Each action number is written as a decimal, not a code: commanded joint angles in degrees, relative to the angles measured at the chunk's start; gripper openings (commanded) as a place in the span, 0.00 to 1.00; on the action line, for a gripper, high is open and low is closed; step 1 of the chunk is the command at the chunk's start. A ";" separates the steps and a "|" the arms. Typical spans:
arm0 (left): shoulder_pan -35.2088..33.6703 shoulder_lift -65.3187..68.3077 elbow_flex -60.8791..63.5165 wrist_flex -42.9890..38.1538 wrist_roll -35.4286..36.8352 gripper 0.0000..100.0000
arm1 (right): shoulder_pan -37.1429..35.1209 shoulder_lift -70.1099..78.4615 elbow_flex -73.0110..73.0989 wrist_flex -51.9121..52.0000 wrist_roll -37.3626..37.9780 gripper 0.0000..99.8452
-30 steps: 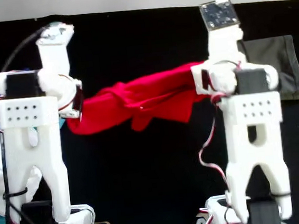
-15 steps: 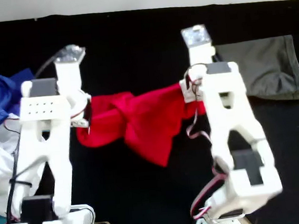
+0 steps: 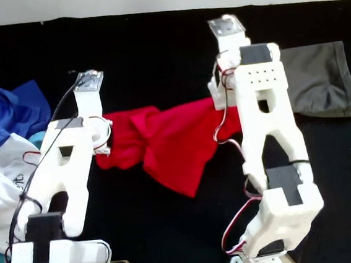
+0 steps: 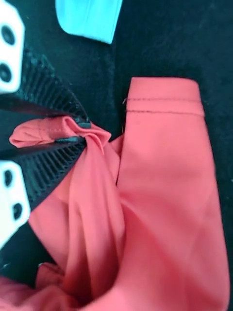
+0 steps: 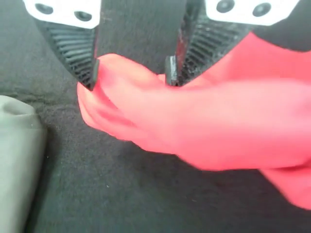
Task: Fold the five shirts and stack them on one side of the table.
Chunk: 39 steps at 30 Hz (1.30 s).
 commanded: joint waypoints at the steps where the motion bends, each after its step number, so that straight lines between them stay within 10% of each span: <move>1: -0.66 2.51 -0.04 -3.34 0.26 0.01 | -2.33 -5.23 -3.47 2.33 -0.53 0.22; 18: -2.51 11.82 -8.48 -3.34 0.35 0.01 | -26.59 -5.23 31.60 -11.74 1.58 0.25; 27: -2.51 11.91 -8.48 -3.25 0.35 0.01 | -27.03 -5.14 42.24 -25.19 1.49 0.34; 34: -2.51 12.00 -8.48 -3.25 0.35 0.01 | -20.35 -2.24 40.13 -28.62 1.49 0.00; 39: -2.42 12.00 -8.48 -3.25 0.35 0.01 | -11.21 -3.91 32.13 -23.25 1.76 0.00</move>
